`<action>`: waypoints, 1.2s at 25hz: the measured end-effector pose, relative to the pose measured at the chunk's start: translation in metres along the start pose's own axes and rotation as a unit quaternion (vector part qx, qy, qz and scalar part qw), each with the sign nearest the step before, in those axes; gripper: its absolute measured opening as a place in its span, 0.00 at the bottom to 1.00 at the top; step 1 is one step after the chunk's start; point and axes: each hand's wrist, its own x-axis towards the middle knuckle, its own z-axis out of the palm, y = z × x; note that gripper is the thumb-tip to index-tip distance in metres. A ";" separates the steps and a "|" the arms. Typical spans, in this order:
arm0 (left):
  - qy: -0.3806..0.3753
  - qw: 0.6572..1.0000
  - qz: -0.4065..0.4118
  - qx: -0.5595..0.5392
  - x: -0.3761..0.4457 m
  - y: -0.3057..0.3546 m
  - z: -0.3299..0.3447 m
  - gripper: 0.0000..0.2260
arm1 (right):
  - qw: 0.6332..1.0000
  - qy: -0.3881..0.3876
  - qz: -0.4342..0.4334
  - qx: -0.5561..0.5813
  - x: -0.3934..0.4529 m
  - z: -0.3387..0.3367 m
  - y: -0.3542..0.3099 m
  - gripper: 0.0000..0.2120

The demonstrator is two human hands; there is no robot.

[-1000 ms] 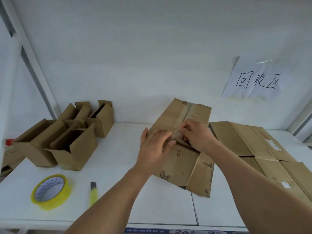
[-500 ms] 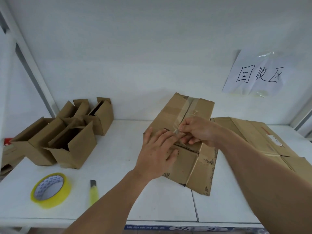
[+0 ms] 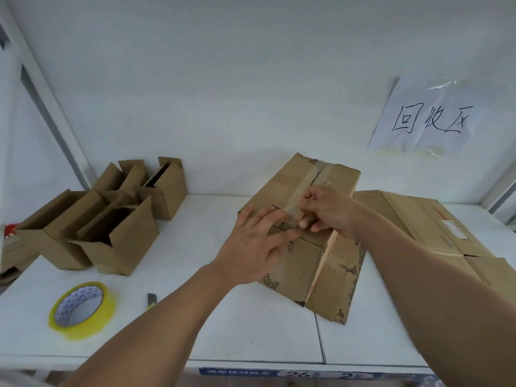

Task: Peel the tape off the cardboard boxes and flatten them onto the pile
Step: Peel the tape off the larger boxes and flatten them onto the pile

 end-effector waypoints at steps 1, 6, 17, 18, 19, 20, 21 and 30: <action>0.005 1.000 -0.002 -0.001 0.000 0.000 0.000 0.16 | 0.999 0.034 -0.010 0.013 0.001 0.001 0.001 0.05; 0.016 0.999 -0.026 -0.010 0.002 0.008 0.001 0.12 | 0.980 0.194 -0.039 0.002 0.006 -0.001 0.006 0.06; -0.068 0.954 -0.182 -0.227 0.011 -0.042 -0.027 0.18 | 0.891 -0.061 -0.297 -0.336 -0.015 0.021 0.019 0.10; -0.059 0.955 -0.195 -0.218 0.011 -0.038 -0.024 0.15 | 0.897 -0.063 -0.275 -0.339 -0.015 0.023 0.018 0.10; -0.046 0.954 -0.210 -0.210 0.011 -0.032 -0.021 0.12 | 0.905 -0.062 -0.257 -0.333 -0.015 0.025 0.016 0.13; -0.028 0.951 -0.227 -0.207 0.010 -0.024 -0.020 0.09 | 0.916 -0.065 -0.234 -0.319 -0.014 0.026 0.014 0.18; -0.010 0.948 -0.241 -0.206 0.009 -0.019 -0.019 0.07 | 0.924 -0.074 -0.212 -0.308 -0.011 0.026 0.010 0.21; -0.048 0.950 -0.231 -0.202 0.008 -0.024 -0.025 0.14 | 0.931 0.073 -0.135 -0.331 0.007 0.014 0.004 0.05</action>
